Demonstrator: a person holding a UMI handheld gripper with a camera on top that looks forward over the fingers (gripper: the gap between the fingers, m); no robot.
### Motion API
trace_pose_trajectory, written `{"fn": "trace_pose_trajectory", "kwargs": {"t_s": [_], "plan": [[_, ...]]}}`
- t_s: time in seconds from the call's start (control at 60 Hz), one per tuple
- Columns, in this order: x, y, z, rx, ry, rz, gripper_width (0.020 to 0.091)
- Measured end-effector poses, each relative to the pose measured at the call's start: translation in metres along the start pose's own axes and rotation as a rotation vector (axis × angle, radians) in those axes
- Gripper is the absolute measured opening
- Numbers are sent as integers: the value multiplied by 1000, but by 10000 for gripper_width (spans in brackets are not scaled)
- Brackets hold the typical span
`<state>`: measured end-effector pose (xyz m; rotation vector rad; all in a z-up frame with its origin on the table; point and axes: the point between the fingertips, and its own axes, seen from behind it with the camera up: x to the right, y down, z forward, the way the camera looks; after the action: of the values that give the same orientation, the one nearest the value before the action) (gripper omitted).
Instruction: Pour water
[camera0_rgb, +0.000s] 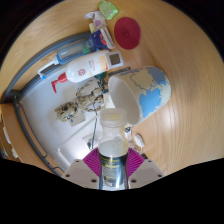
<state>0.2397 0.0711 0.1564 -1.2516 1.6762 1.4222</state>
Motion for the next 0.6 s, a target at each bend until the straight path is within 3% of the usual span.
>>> {"fn": "trace_pose_trajectory", "kwargs": {"t_s": [0.233,0.4,0.483,0.6], "plan": [[-6,4,-5,-17,14,-98,285],[-58,18,-27,-48,2,-605,285],[-85,6,-42,-15,17,-972,284],[-123,-48,-66,167,90,-1445,312]]}}
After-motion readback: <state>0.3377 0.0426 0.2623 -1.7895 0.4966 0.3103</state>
